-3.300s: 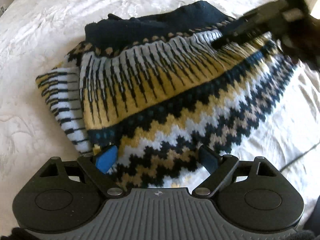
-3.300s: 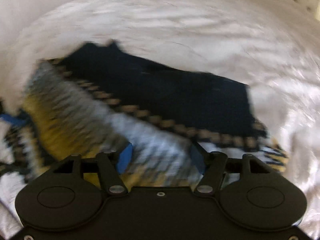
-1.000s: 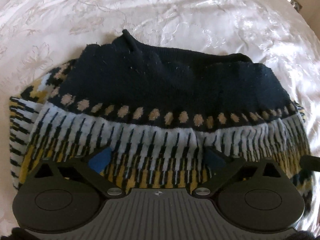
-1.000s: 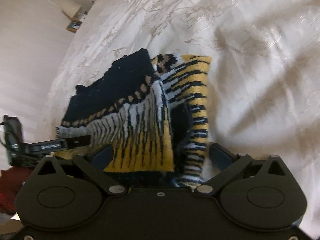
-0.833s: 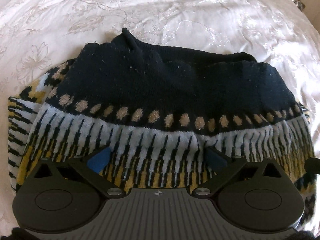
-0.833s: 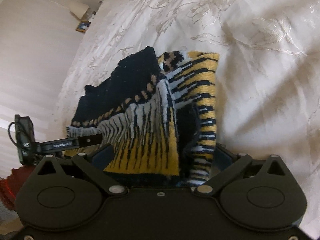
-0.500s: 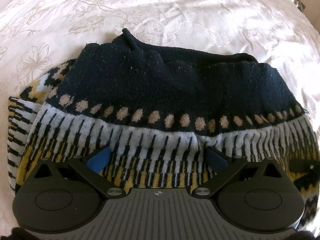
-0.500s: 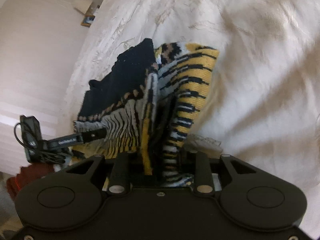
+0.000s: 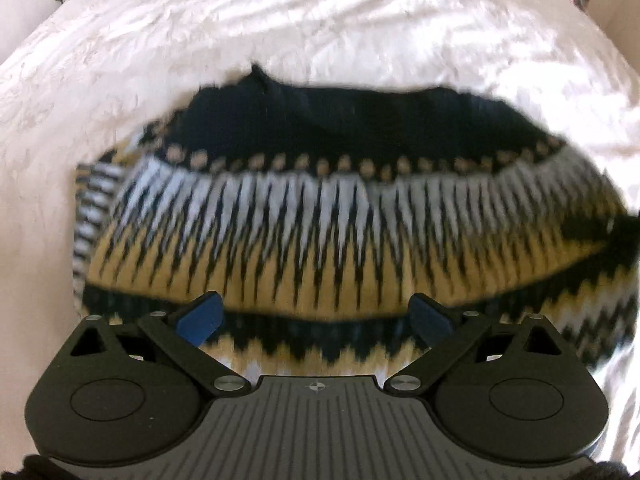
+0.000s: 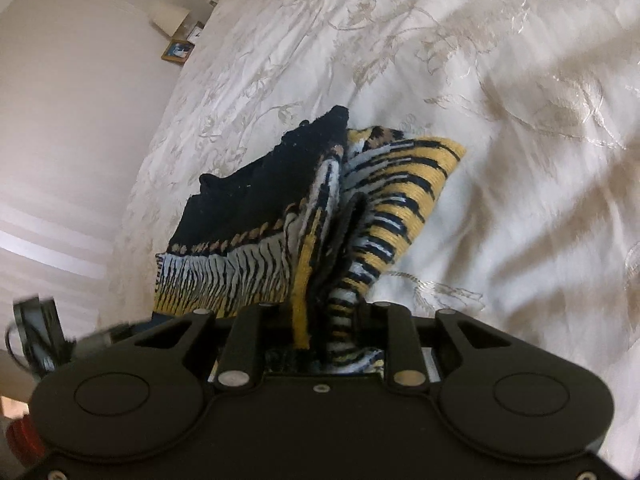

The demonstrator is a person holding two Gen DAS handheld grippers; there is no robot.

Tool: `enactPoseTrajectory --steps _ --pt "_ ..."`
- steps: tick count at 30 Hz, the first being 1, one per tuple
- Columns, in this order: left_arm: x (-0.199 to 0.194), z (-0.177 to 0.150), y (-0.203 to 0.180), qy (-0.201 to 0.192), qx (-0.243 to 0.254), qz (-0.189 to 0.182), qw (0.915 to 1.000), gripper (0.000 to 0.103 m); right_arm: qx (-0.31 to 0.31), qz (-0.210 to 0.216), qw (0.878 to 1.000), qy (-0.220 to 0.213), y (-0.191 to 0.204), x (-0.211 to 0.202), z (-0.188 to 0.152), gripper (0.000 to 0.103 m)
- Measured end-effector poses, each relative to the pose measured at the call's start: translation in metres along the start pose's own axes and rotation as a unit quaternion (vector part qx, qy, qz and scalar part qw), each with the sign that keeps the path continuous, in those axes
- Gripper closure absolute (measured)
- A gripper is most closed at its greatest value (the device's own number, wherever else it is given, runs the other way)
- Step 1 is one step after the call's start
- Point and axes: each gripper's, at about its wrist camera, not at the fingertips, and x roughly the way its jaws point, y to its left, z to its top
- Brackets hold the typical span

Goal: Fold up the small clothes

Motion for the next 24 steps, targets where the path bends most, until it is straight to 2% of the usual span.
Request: enactPoseTrajectory --steps 3,7,11,16,24 --pt "0.018 -0.005 0.004 0.022 -0.007 -0.006 0.9997 0.002 0.007 -0.023 1.0 -0.003 0.005 0.003 -0.002 0.07" --pt "0.029 0.003 0.01 0.042 0.012 -0.025 0.9987 0.001 0.006 -0.054 0.999 -0.007 0.016 0.005 -0.003 0.07" --pt "0.001 0.009 0.028 0.003 -0.006 -0.064 0.9979 0.002 -0.004 -0.083 0.996 -0.015 0.032 0.003 -0.002 0.07" --pt "-0.049 -0.002 0.06 -0.049 -0.017 -0.085 0.995 0.002 -0.019 -0.112 0.993 -0.025 0.061 -0.003 -0.003 0.07" --pt "-0.082 -0.049 0.121 -0.056 -0.061 -0.101 0.9915 0.002 -0.059 -0.13 0.989 -0.042 0.145 0.003 -0.003 0.07"
